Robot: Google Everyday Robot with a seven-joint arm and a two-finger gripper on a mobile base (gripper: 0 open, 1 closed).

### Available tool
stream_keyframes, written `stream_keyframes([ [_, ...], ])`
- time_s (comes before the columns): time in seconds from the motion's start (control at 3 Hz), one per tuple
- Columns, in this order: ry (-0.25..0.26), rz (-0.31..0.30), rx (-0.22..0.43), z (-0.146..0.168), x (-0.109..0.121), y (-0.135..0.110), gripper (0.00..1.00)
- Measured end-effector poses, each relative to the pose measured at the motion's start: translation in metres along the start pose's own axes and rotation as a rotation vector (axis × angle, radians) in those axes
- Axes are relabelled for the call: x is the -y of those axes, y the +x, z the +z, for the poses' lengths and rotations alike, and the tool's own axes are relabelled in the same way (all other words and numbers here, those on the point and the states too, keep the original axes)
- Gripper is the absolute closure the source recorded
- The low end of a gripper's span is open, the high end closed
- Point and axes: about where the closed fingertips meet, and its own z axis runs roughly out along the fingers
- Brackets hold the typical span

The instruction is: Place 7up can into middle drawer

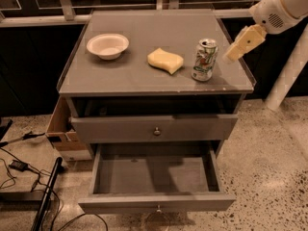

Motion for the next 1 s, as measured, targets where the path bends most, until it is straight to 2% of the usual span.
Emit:
stream_keyframes([
  [0.33, -0.058, 0.077, 0.091, 0.028, 0.007, 0.001, 0.00],
  [0.67, -0.164, 0.116, 0.173, 0.056, -0.010, -0.008, 0.00],
  [1.0, -0.164, 0.116, 0.173, 0.056, -0.010, -0.008, 0.00],
])
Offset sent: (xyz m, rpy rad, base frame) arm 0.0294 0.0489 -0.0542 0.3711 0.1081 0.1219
